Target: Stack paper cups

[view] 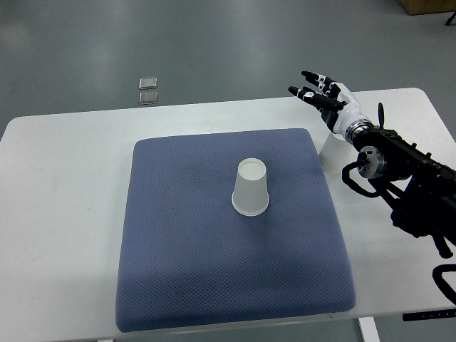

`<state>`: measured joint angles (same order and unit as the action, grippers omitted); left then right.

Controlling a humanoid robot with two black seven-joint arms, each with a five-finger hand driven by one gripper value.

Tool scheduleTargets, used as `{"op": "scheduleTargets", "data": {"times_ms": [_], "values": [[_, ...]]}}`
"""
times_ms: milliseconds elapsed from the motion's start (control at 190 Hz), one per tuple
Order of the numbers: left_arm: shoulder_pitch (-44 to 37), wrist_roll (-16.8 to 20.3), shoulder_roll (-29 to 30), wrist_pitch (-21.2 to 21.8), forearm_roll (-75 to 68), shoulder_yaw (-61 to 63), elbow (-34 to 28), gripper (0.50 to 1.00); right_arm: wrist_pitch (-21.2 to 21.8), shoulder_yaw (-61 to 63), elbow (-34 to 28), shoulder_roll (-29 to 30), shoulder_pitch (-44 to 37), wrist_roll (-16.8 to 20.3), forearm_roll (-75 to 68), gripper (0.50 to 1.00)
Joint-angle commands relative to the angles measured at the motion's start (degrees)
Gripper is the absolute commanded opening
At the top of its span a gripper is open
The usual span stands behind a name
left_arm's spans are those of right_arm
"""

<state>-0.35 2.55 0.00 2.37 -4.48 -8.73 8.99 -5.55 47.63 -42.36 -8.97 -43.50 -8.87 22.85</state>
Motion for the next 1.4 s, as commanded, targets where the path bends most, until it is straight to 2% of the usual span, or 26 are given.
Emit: {"op": "scheduleTargets", "data": {"times_ms": [0,306,607,1392], "values": [[0.0,0.0,0.0,0.0,0.0,-0.1,0.2,1.0,0.2,0.0,0.0,-0.1,0.1,0.0,0.0,0.915],[0.0,-0.1,0.0,0.0,0.0,-0.1,-0.1,1.0,4.0,0.9,0.8,0.0,0.1,0.0,-0.3,0.915],[0.0,-0.1,0.0,0.0,0.0,-0.1,0.1,1.0,3.7,1.0,3.2,1.1,-0.4,0.0,-0.4,0.915],[0.0,0.0,0.0,0.0,0.0,-0.1,0.1,1.0,3.9,0.7,3.0,1.3,-0.8,-0.4,-0.2,0.915]]}}
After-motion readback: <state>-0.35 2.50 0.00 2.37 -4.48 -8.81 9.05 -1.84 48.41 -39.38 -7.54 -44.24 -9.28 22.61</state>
